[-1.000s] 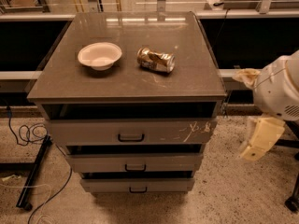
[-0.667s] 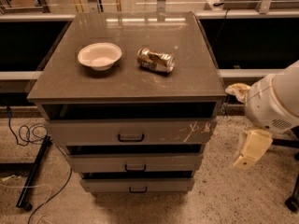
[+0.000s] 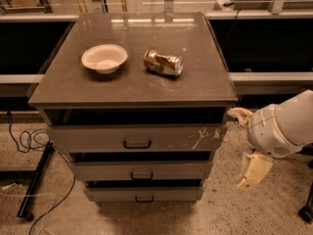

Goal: Open middle drawer

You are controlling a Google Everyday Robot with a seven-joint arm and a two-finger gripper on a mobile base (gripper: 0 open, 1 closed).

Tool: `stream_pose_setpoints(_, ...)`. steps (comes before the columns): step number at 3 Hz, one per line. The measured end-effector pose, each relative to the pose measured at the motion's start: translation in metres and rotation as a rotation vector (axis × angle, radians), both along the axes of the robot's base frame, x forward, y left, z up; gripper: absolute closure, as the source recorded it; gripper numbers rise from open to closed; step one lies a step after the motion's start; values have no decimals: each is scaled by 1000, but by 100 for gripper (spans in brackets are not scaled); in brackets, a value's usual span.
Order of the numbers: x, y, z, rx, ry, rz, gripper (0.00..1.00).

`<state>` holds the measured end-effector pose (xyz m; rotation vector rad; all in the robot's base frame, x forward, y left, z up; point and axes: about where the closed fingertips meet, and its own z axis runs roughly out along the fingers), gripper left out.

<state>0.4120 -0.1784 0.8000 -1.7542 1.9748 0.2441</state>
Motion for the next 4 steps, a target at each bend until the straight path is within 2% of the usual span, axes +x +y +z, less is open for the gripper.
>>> stream_pose_setpoints(2,-5,8,-13,5,18,7,0)
stream_pose_setpoints(3,-16,29,-54,50,74,21,0)
stream_pose_setpoints(4,-25,51,-101,85,109,40,0)
